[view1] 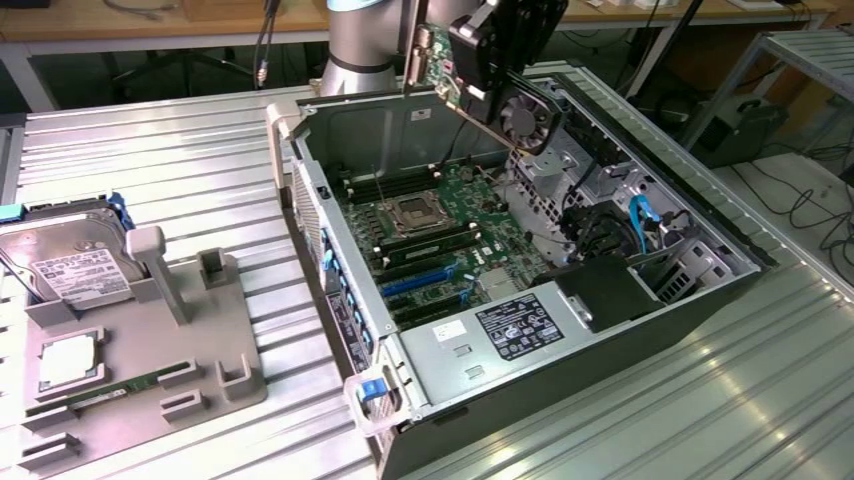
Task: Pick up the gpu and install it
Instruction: 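Insert the gpu into the slot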
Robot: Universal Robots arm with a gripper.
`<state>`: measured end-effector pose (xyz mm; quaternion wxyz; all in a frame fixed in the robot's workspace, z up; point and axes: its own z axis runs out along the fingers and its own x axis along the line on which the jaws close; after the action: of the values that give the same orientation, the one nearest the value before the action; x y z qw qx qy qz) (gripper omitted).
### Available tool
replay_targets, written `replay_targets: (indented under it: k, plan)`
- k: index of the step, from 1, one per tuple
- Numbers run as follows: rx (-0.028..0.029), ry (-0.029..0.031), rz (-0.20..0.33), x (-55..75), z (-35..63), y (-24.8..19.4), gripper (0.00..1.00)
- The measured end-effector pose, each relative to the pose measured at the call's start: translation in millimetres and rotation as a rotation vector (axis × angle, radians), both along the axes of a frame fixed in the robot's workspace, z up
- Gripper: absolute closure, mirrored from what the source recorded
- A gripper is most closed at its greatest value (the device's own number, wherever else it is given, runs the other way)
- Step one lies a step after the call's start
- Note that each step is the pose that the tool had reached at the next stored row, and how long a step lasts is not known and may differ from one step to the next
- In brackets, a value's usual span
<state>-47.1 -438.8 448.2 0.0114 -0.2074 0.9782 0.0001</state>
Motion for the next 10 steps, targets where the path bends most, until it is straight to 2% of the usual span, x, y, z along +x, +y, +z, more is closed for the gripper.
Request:
replay_targets:
  k: [10]
  plan:
    - [0.0000, 0.0000, 0.067, 0.0, 0.0, 0.0, 0.72]
